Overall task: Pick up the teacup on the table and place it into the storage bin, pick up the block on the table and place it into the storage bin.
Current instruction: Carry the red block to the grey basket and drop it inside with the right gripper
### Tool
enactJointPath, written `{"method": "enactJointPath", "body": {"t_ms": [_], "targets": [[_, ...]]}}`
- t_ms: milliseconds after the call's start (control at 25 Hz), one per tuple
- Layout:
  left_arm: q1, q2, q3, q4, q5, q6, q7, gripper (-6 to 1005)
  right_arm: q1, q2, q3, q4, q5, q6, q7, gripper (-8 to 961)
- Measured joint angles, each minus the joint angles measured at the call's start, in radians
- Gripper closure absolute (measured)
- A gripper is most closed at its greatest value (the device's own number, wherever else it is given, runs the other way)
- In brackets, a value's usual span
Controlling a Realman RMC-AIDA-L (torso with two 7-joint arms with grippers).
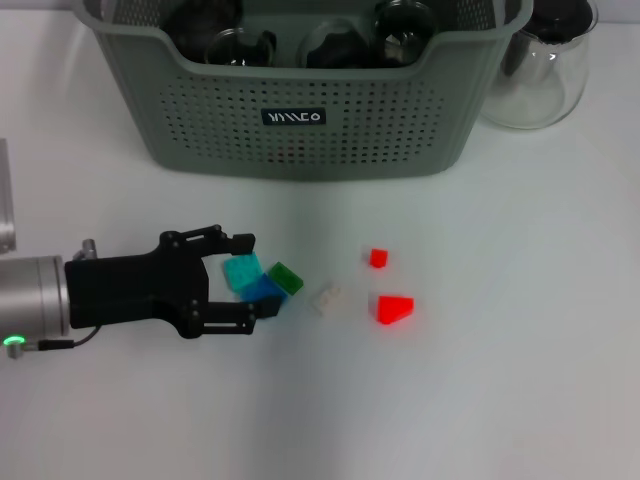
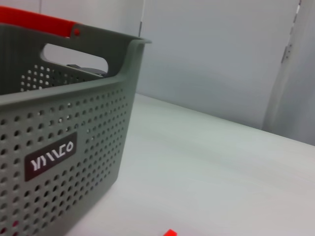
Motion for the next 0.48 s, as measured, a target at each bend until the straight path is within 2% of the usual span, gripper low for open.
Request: {"method": "enactJointPath", "body": {"t_ms": [200, 480], "targets": [[-0.003, 0.005, -0.018, 0.000, 0.005, -0.001, 0.000, 142, 0.019, 0.021, -0.100, 0.156, -0.212, 0.238, 0.093, 727], [-0.004, 0.007, -0.027, 0.000, 0.008, -0.001, 0.001, 142, 0.031, 0.029, -0.155, 0.260, -0.293, 0.370, 0.129, 725]]}}
